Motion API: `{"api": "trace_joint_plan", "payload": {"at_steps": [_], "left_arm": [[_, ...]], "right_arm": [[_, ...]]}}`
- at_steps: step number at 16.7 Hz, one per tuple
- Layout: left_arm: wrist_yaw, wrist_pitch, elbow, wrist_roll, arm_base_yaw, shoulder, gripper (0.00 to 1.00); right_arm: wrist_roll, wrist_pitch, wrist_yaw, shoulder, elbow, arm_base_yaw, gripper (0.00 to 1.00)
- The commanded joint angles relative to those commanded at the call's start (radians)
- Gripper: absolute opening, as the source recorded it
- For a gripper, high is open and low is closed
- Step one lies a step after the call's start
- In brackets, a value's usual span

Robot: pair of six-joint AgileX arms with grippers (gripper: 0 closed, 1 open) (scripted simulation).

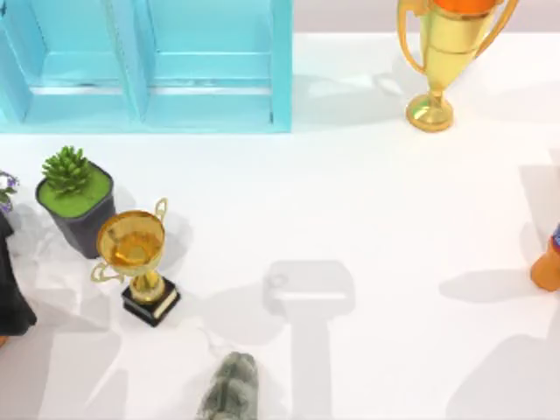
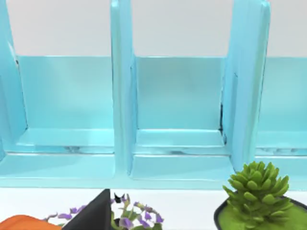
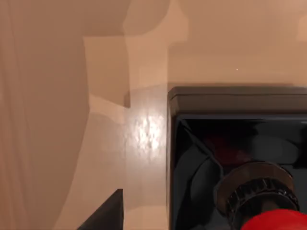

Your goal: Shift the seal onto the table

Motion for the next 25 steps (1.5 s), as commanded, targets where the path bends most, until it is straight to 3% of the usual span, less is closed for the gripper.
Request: {"api": "trace_joint_plan", "payload": {"at_steps": [10, 20, 25], "left_arm": [[0.0, 0.0, 0.0, 0.0, 0.0, 0.0, 1.0], [0.0, 0.0, 0.0, 0.0, 0.0, 0.0, 1.0], [0.0, 0.0, 0.0, 0.0, 0.0, 0.0, 1.0]], "right_arm": [[0.0, 0.0, 0.0, 0.0, 0.0, 0.0, 0.02], [0.003, -0.003, 0.0, -0.002, 0.003, 0.002, 0.0], [0.148, -0.174, 0.0, -0.045, 0.127, 0.147, 0.0]]}}
